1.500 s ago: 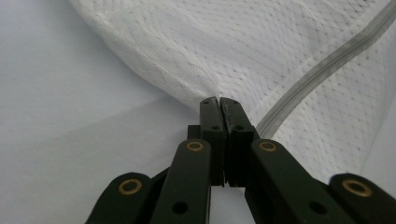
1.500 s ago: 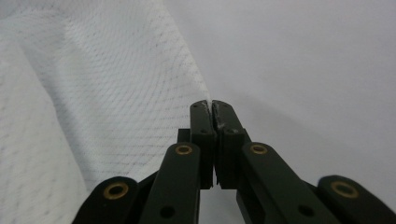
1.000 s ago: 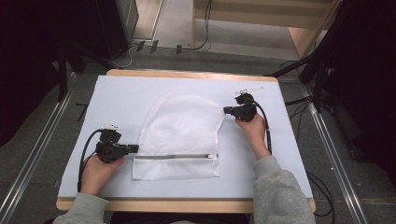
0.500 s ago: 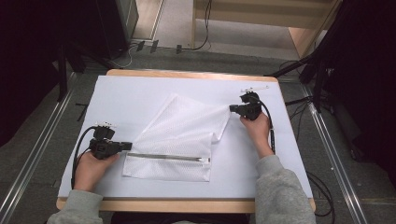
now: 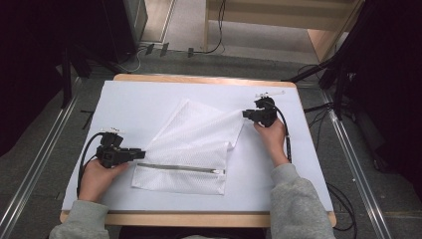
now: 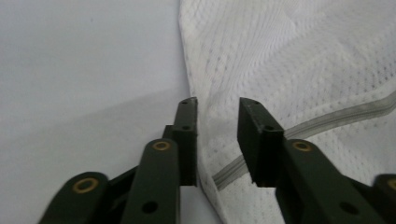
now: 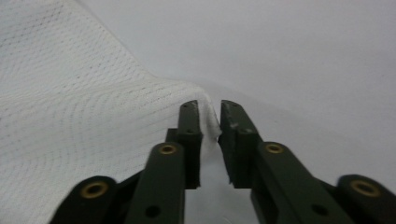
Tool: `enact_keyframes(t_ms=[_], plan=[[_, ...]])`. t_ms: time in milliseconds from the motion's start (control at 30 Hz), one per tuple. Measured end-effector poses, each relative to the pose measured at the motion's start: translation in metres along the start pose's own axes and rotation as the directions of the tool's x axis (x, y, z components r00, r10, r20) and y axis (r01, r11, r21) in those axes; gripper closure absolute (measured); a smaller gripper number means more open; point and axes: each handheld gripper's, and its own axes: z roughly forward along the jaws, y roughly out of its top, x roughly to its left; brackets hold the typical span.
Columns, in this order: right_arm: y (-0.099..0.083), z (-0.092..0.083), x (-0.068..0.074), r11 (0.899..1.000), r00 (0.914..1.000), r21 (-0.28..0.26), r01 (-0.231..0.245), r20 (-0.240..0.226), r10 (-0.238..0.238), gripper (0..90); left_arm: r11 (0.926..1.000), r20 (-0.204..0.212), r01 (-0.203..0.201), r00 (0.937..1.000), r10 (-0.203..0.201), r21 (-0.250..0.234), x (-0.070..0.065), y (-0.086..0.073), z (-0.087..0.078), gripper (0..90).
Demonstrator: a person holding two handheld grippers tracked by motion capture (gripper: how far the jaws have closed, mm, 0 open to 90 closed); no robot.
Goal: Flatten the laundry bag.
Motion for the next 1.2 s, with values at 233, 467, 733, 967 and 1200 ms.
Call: enact_keyframes(t_ms=[233, 467, 733, 967, 1200], plan=[[-0.005, -0.016, 0.009, 1.0, 0.9997, -0.004, 0.018, -0.014, -0.018, 68.3, 0.9996, -0.012, -0.019, 0.9998, 0.019, -0.021, 0.002, 0.022, 0.01, 60.5], [-0.028, -0.035, 0.031, 0.998, 0.9969, 0.013, 0.063, -0.046, -0.063, 65.9, 0.9984, -0.025, -0.055, 0.9982, 0.054, -0.016, 0.005, 0.05, 0.03, 59.1], [-0.048, -0.04, 0.044, 0.996, 0.9939, 0.03, 0.079, -0.079, -0.076, 62.6, 0.9981, -0.032, -0.061, 0.9976, 0.061, -0.006, 0.012, 0.075, 0.052, 58.8], [-0.063, -0.041, 0.055, 0.994, 0.9914, 0.041, 0.1, -0.089, -0.096, 58.1, 0.9964, -0.035, -0.084, 0.9958, 0.084, -0.003, 0.011, 0.092, 0.068, 58.6], [-0.073, -0.041, 0.057, 0.995, 0.9937, 0.048, 0.089, -0.072, -0.086, 54.8, 0.9956, -0.021, -0.093, 0.9954, 0.093, -0.002, 0.011, 0.104, 0.084, 58.4]])
